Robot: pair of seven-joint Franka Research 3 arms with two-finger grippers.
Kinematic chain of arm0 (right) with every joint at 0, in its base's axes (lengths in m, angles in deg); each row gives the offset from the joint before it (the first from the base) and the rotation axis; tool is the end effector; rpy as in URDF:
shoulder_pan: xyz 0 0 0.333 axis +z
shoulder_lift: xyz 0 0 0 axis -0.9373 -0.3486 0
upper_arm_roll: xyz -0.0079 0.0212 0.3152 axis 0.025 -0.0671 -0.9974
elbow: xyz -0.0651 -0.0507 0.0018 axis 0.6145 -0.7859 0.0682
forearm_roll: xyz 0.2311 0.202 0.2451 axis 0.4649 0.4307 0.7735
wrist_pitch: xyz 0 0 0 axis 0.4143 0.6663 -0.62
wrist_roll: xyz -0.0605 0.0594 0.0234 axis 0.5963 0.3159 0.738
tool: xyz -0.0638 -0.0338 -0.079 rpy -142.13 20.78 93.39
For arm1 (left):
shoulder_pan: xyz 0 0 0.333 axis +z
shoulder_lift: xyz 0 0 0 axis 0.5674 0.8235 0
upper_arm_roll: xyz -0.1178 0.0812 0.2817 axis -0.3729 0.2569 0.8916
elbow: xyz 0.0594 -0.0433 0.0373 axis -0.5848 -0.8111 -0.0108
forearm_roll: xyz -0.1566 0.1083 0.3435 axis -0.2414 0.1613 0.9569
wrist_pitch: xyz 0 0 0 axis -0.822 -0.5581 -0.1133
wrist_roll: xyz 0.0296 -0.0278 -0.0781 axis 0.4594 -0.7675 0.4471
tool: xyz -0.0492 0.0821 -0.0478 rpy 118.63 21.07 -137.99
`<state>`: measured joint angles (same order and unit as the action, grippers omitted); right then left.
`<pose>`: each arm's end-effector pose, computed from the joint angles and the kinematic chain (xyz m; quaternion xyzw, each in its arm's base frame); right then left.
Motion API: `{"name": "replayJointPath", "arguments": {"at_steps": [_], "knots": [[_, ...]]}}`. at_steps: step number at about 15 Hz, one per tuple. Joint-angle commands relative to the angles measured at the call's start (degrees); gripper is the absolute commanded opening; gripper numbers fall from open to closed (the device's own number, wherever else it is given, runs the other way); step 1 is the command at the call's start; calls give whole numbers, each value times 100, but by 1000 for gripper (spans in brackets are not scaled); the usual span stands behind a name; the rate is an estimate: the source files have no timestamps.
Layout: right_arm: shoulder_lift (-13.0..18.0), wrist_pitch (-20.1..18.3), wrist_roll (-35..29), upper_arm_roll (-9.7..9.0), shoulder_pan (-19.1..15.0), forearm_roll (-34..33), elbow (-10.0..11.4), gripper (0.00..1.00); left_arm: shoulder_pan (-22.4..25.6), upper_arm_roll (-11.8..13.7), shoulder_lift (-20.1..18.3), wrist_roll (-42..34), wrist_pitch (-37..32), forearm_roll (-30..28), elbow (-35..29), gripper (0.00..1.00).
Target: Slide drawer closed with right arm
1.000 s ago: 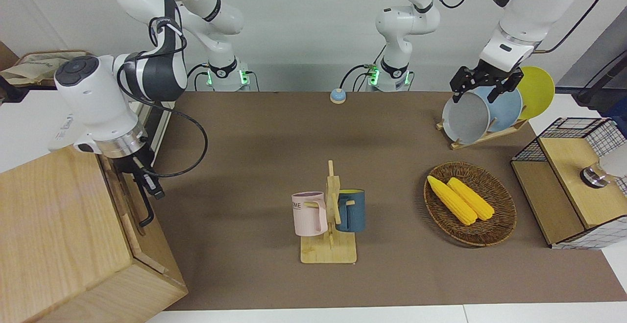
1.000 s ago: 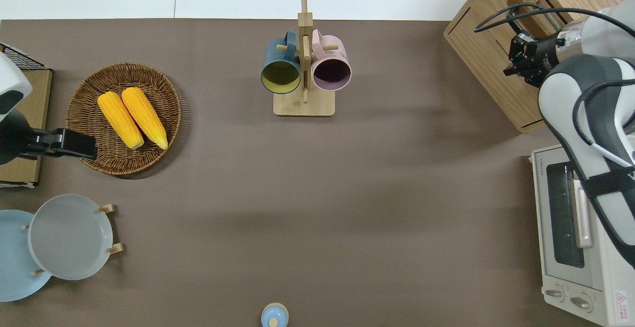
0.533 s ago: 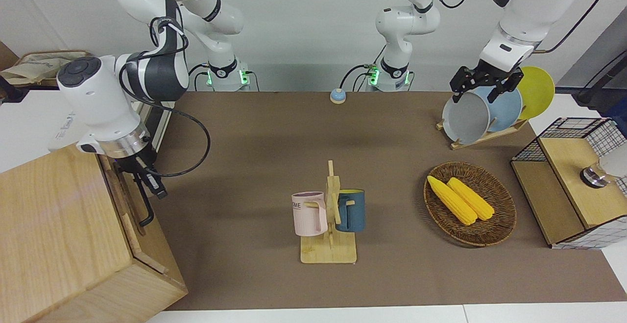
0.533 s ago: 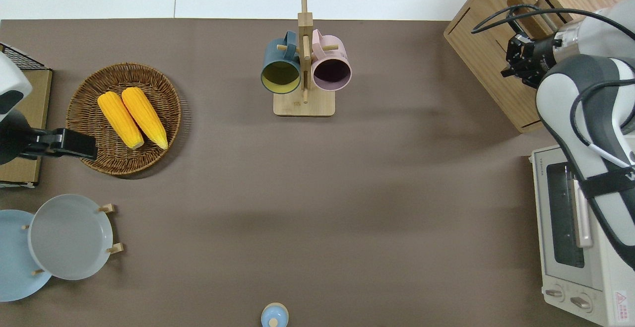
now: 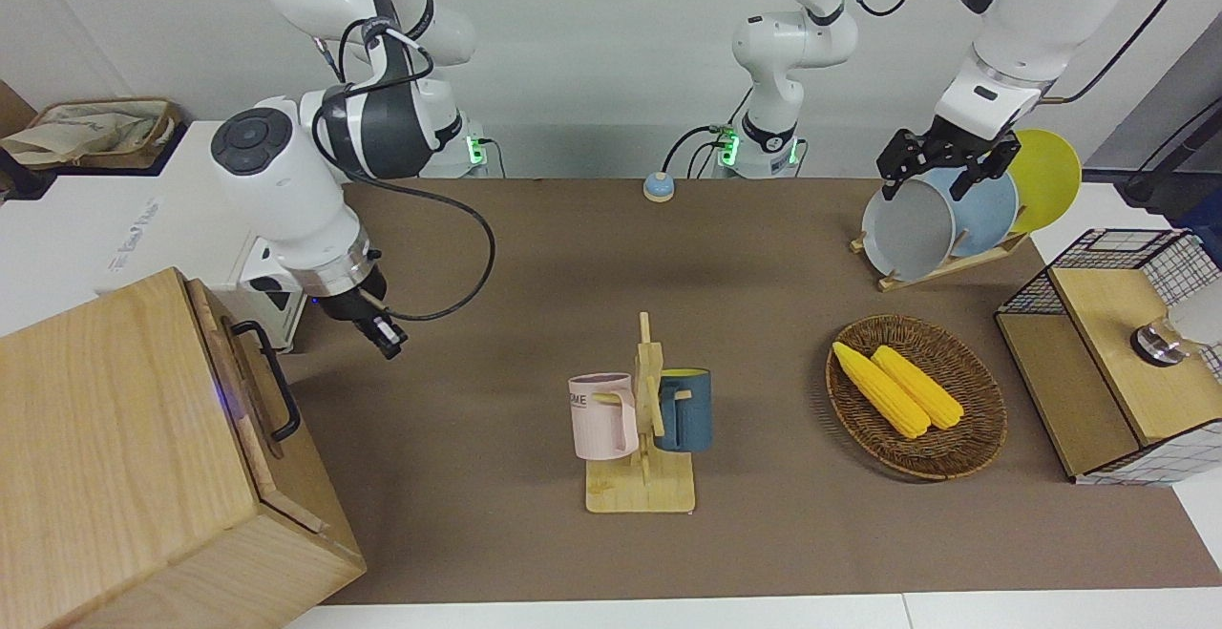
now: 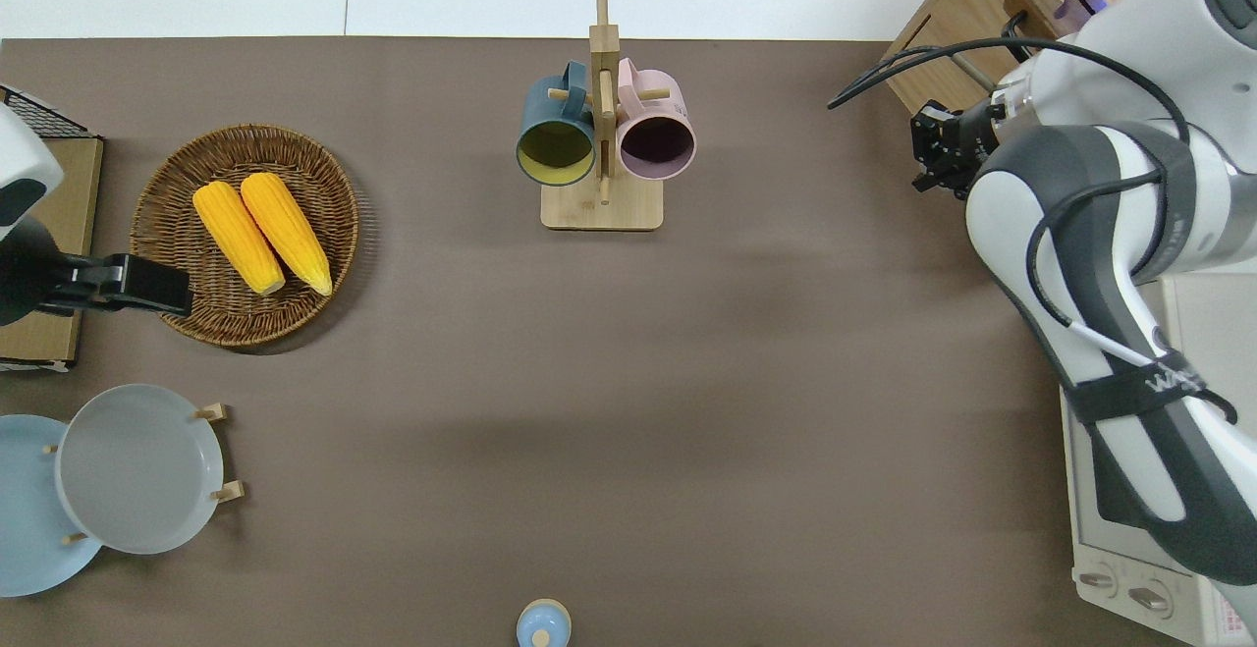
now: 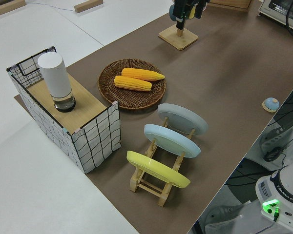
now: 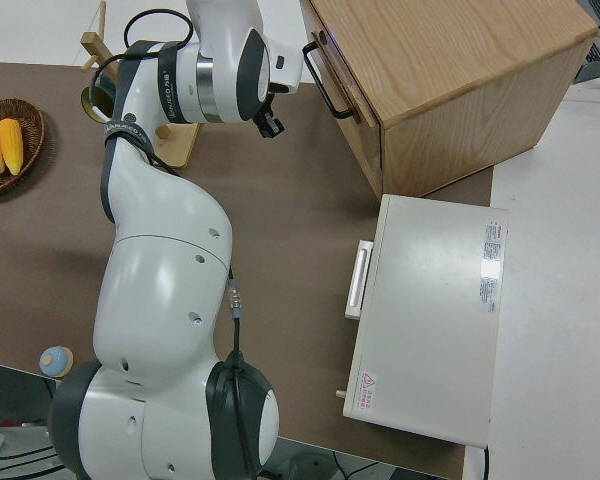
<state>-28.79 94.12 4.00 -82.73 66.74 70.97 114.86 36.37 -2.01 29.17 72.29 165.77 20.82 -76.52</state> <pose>0.6887 0.0655 0.4901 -0.9252 0.3773 -0.0092 0.0390 0.5612 -0.0149 0.6261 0.9995 -0.0250 -0.0166 0.0012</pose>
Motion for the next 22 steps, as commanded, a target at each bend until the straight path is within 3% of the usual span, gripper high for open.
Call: {"name": "replayJointPath", "arguments": {"at_steps": [1,5,8,9,11,14,18,19,22], "knots": [[428,-273,194,28,109,63,57,0,31,-40,65,-56,-113,98,140,993],[903,-1044,1272,274,434,133,146,0,31,-40,65,-56,-113,98,149,995],[1193,-1336,1879,695,733,177,233,0,31,-40,65,-56,-113,98,149,993],[1359,-1467,2360,905,812,299,338,0,31,-40,65,-56,-113,98,149,993],[1571,-1504,3178,1109,857,335,541,0,31,-40,65,-56,-113,98,149,993],[1704,-1591,3928,1180,831,326,603,0,31,-40,65,-56,-113,98,140,993],[1739,-1627,4035,1162,839,221,542,0,31,-40,65,-47,-113,98,149,993],[1730,-1627,4026,1171,839,221,533,145,31,-40,65,-56,-113,98,149,993],[1704,-1627,4017,1162,822,221,524,987,31,-40,65,-56,-113,98,140,993]]}}
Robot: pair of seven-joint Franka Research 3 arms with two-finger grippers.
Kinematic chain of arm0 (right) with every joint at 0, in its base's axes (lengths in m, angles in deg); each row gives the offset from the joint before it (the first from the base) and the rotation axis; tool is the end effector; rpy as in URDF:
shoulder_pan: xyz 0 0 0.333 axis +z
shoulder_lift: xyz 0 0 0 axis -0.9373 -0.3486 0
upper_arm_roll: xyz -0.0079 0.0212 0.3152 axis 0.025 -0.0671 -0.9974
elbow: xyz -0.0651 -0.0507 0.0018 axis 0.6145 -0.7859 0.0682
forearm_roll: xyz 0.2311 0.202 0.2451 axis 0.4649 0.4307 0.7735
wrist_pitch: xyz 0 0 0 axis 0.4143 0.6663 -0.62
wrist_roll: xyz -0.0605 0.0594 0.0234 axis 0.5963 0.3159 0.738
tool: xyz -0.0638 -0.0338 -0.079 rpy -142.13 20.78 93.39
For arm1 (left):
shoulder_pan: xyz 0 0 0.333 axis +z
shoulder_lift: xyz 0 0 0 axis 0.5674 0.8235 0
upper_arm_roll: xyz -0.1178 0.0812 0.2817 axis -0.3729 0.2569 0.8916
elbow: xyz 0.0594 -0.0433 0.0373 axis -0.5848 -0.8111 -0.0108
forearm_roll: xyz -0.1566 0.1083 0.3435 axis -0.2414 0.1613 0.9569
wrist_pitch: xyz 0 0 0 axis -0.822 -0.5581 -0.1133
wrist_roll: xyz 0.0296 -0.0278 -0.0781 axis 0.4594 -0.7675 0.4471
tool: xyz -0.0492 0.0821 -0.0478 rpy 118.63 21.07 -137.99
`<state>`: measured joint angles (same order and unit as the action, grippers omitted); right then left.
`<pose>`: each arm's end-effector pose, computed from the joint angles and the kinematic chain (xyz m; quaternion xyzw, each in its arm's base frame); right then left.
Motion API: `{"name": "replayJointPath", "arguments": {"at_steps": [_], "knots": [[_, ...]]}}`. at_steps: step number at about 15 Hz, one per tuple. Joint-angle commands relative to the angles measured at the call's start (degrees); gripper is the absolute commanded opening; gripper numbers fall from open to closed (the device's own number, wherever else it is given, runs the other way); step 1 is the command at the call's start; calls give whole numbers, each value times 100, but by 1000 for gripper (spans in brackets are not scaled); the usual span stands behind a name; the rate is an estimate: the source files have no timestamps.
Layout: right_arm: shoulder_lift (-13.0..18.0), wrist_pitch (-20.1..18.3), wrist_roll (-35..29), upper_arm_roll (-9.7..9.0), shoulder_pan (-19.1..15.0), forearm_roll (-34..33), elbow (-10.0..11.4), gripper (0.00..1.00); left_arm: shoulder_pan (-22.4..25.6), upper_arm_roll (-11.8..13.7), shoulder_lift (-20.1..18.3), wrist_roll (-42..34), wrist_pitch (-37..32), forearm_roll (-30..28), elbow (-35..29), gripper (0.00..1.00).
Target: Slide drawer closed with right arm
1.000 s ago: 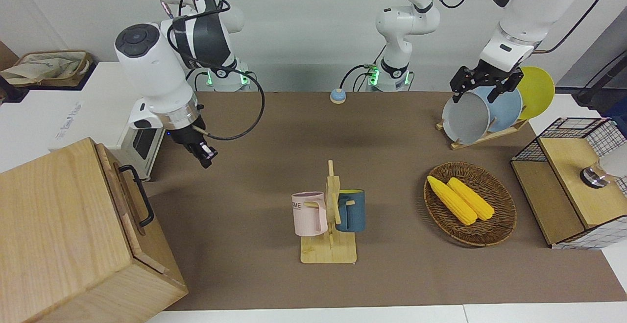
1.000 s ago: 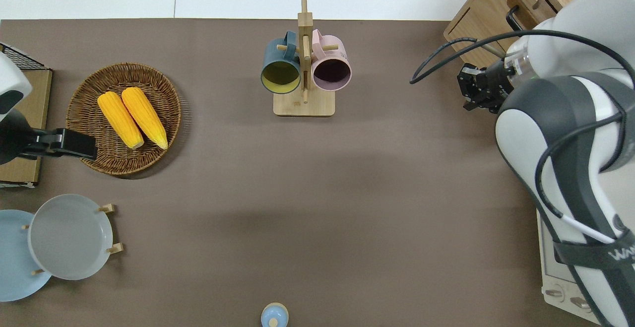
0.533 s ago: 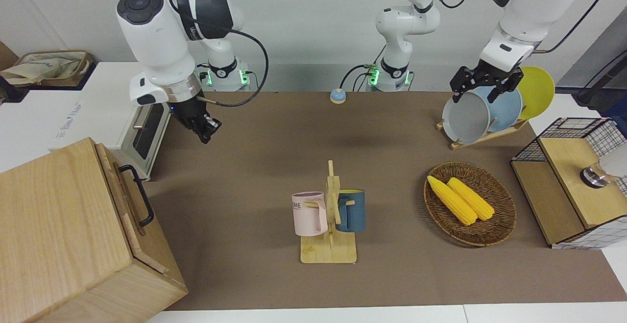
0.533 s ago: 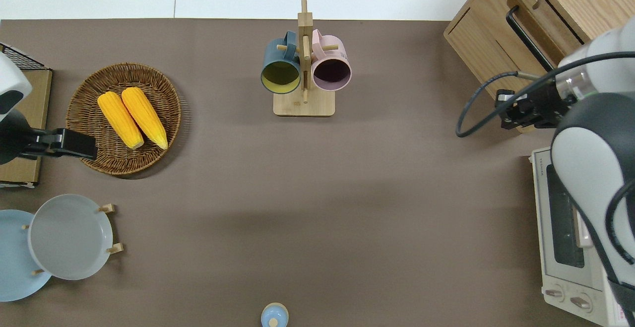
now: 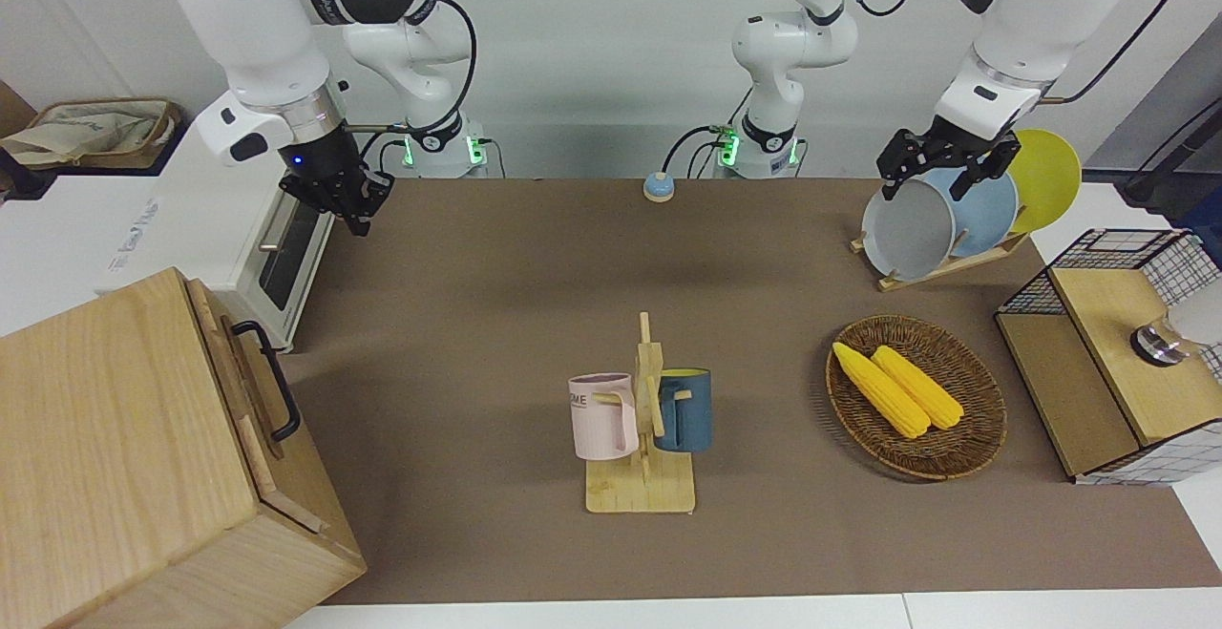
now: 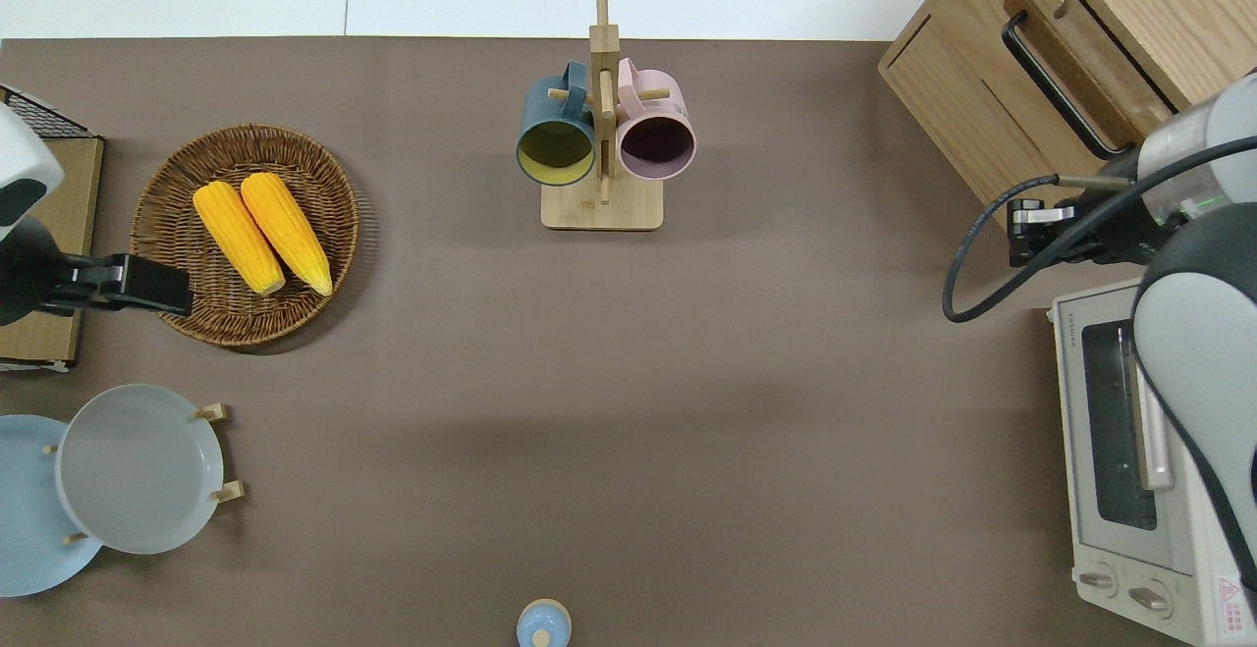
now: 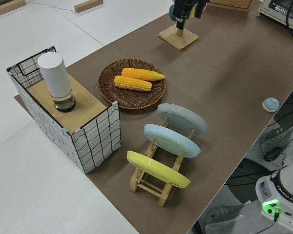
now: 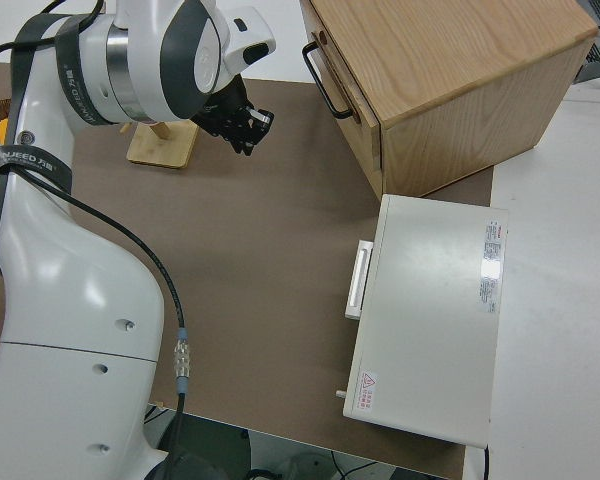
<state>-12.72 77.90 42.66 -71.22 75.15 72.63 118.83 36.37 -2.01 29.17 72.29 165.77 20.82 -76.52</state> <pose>0.5957 0.0477 0.6096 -0.9975 0.0692 0.0128 0.0033 0.5612 -0.0149 0.6261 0.9995 -0.0250 -0.0166 0.0012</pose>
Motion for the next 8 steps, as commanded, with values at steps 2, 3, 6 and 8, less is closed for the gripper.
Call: {"name": "replayJointPath", "arguments": {"at_steps": [2,3,6,8], "knots": [[79,4,169,11,-36,54,119,983,31,-40,65,-56,-113,98,149,993],[79,-4,160,20,-45,45,119,983,31,-40,65,-56,-113,98,149,993],[79,-4,204,11,-1,-138,75,985,31,-40,65,-56,-113,98,149,993],[79,-4,230,-15,-1,-236,39,985,31,-40,65,-56,-113,98,149,993]]}}
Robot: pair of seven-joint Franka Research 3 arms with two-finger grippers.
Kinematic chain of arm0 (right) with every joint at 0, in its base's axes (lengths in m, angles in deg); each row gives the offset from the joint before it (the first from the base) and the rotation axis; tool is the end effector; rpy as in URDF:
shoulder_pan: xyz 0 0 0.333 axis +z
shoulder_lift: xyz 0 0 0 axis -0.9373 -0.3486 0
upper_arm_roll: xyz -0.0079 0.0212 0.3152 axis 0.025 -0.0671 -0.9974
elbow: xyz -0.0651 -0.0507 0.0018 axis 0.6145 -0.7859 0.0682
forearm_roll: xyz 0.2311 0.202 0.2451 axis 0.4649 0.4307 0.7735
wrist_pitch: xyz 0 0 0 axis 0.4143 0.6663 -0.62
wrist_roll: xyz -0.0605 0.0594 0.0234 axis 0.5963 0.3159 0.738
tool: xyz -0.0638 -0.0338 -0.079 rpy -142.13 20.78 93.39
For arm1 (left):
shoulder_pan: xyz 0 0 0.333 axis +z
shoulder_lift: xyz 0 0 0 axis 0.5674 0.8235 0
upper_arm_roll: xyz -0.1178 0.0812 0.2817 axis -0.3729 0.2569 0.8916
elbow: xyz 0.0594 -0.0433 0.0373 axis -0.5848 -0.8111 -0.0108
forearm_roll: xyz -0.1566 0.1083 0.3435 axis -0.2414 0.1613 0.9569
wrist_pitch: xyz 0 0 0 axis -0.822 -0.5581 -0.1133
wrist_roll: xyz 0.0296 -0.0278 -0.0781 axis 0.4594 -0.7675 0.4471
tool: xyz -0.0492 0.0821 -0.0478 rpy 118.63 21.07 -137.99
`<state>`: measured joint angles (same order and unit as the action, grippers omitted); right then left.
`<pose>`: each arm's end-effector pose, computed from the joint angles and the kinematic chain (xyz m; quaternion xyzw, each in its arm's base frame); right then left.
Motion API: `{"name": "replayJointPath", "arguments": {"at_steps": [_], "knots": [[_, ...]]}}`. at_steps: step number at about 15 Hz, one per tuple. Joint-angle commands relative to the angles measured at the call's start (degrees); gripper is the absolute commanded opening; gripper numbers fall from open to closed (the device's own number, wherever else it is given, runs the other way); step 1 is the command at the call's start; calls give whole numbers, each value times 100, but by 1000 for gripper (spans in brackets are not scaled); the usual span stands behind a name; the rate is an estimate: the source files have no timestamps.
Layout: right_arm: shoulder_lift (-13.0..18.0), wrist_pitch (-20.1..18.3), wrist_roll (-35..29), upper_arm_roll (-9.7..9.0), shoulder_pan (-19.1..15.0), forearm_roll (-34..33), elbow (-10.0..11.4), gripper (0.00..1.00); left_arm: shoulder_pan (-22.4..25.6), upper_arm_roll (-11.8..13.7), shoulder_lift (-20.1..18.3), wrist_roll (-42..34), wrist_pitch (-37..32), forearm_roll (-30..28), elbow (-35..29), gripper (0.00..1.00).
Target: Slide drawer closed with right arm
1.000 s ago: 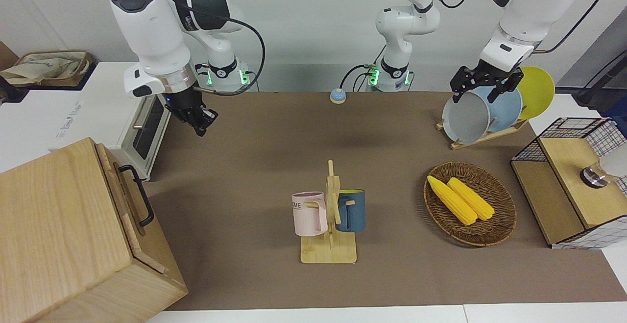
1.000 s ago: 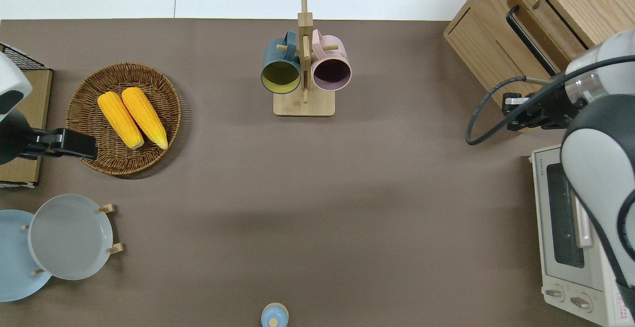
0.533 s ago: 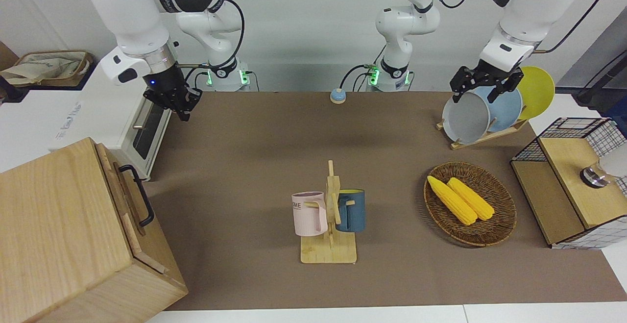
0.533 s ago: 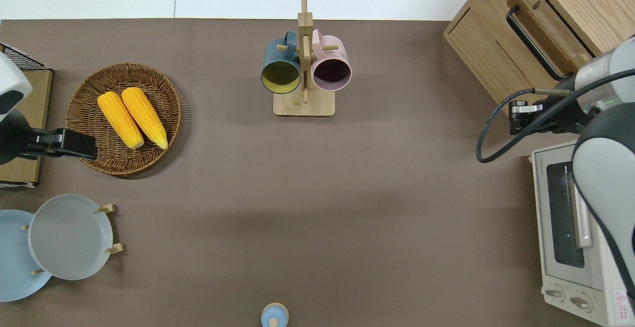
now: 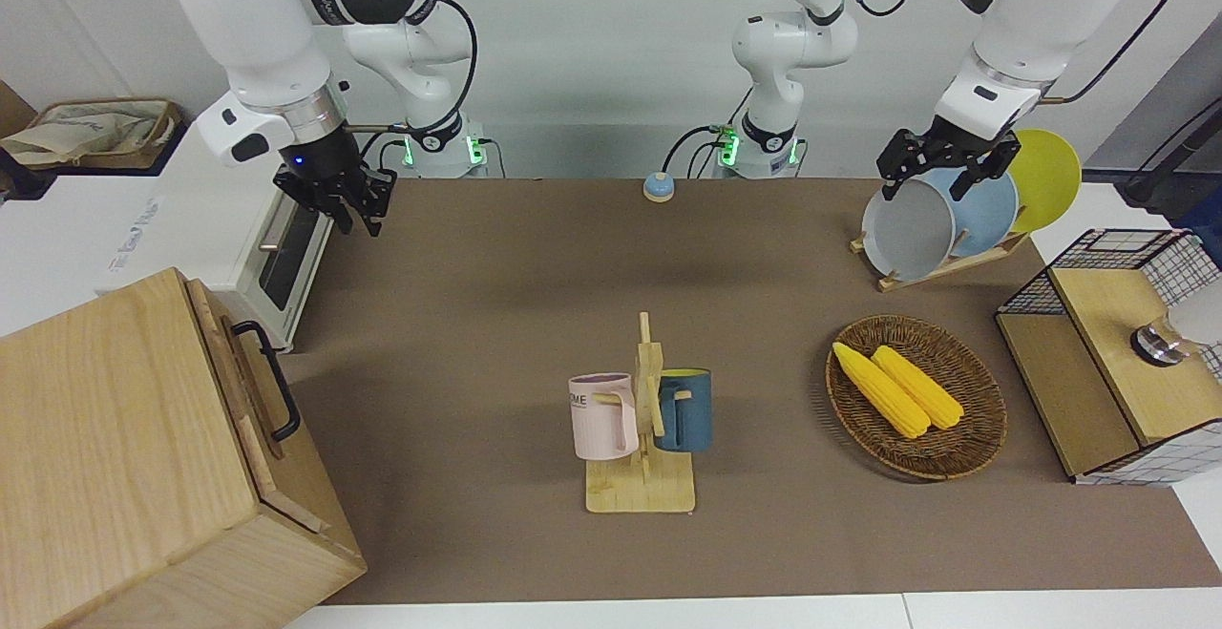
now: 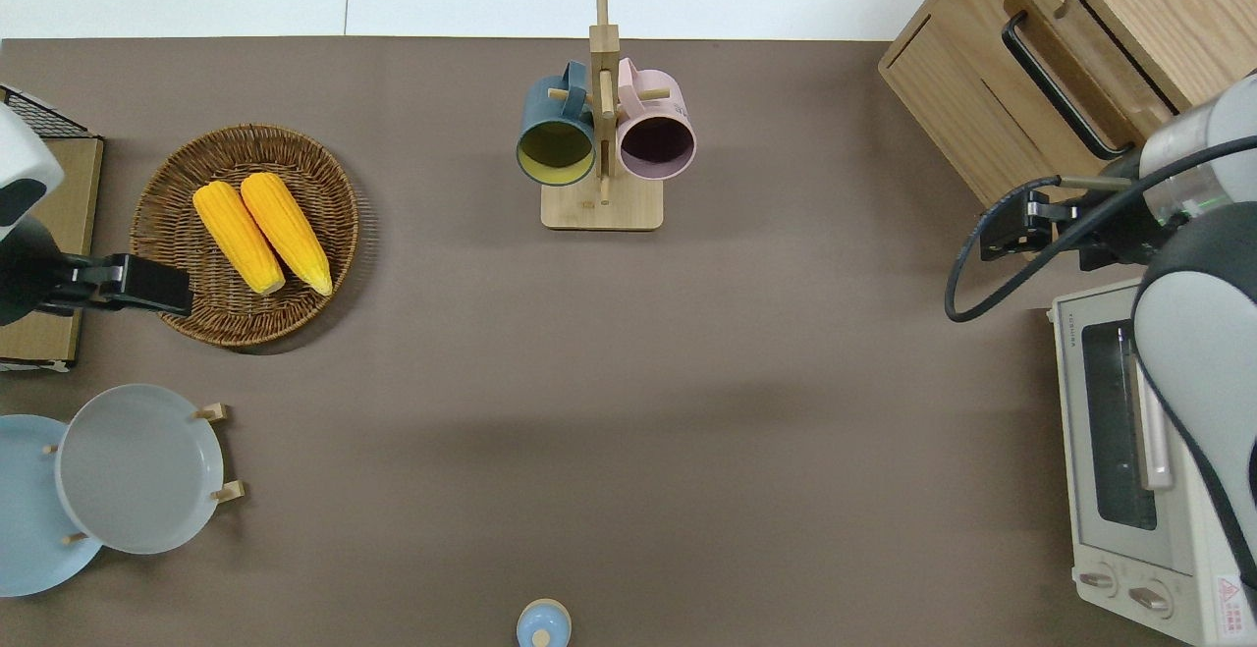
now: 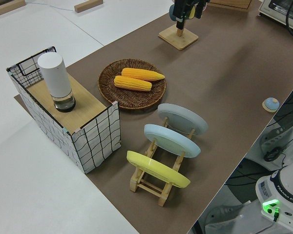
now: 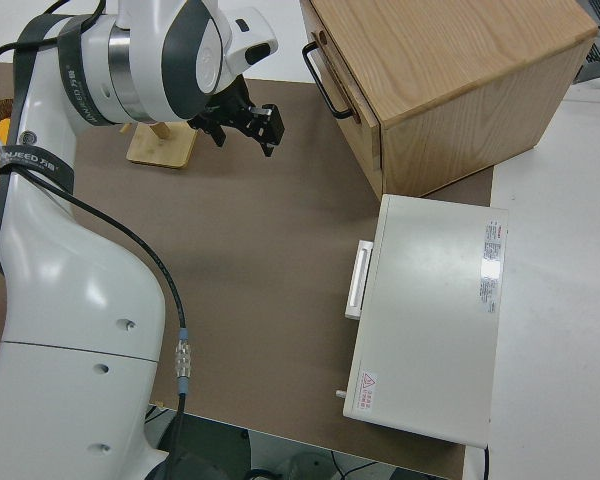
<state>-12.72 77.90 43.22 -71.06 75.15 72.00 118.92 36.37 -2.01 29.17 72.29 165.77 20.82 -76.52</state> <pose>0.5958 0.0450 0.6089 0.9977 -0.0659 -0.0128 0.0024 0.5612 -0.0149 0.6261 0.9995 -0.0250 -0.0166 0.0012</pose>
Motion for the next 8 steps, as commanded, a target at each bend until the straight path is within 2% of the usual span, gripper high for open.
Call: {"name": "replayJointPath", "arguments": {"at_steps": [1,3,8], "knots": [[79,-4,183,-39,-28,-181,21,985,31,-40,65,-56,-113,98,140,993],[79,4,280,-39,-54,-181,-49,985,31,-40,65,-56,-113,98,149,993],[79,57,262,-48,-46,-163,-49,985,31,-40,65,-56,-113,98,149,993]]}}
